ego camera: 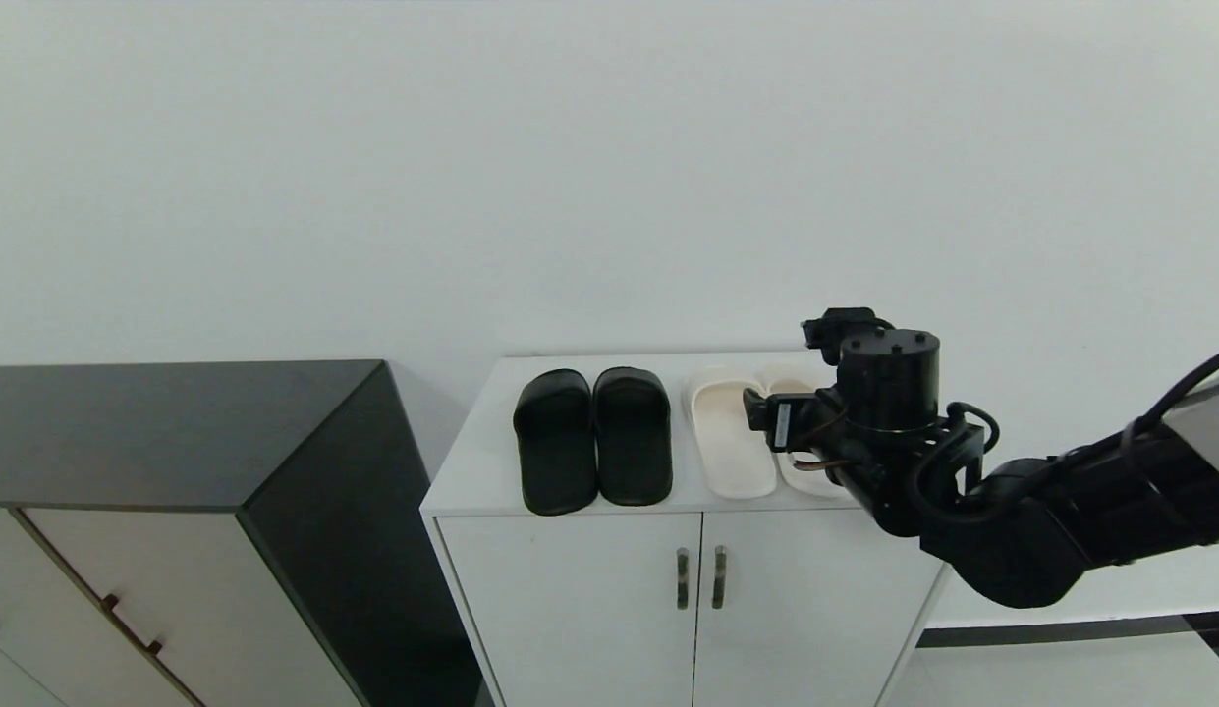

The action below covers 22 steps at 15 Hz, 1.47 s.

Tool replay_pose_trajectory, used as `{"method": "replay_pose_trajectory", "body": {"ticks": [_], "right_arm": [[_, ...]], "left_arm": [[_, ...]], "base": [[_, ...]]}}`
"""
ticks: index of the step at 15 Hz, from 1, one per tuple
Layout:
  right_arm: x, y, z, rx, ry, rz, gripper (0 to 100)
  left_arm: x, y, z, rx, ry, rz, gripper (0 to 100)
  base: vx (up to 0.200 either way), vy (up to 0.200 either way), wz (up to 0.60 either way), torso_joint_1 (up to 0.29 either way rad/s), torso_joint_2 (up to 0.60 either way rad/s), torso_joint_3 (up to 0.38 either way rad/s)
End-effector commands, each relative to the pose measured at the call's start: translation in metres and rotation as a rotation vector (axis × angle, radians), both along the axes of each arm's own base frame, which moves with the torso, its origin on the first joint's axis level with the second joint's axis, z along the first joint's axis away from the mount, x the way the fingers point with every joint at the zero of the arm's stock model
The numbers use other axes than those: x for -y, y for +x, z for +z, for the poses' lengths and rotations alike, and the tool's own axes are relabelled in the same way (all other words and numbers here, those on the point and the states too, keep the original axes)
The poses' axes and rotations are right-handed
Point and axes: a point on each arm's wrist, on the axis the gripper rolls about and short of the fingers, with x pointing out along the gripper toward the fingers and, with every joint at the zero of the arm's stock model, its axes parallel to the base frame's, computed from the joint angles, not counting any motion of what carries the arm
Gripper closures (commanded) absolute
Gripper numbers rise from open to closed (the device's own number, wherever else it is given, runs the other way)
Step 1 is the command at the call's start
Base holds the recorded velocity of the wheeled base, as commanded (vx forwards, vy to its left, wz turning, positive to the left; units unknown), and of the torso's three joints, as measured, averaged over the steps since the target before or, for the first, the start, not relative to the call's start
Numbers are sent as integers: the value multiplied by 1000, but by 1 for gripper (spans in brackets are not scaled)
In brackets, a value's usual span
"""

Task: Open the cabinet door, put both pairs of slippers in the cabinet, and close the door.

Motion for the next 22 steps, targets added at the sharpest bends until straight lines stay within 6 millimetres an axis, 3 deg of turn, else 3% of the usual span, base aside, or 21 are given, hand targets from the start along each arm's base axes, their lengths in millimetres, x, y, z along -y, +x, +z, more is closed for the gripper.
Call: {"method": "replay_pose_trajectory", "body": {"ticks": [1, 5, 10, 20, 21, 22], "right_arm": [[-7, 17, -15, -19, -17, 20, 0], [-12, 40, -23, -24, -36, 20, 0], [-14, 53, -37, -52, -51, 19, 0], [-16, 101, -42, -48, -43, -22, 0], [-16, 103, -44, -49, -43, -25, 100], [-15, 107, -47, -49, -43, -29, 100]], "left_arm": [[0, 0, 0, -3, 0, 1, 100], [0, 0, 0, -3, 0, 1, 100], [0, 0, 0, -3, 0, 1, 100], [0, 0, 0, -3, -2, 1, 100], [0, 0, 0, -3, -2, 1, 100], [0, 0, 0, -1, -2, 1, 100]], "base": [[0, 0, 0, 0, 0, 0], [0, 0, 0, 0, 0, 0], [0, 0, 0, 0, 0, 0], [0, 0, 0, 0, 0, 0], [0, 0, 0, 0, 0, 0], [0, 0, 0, 0, 0, 0]]}}
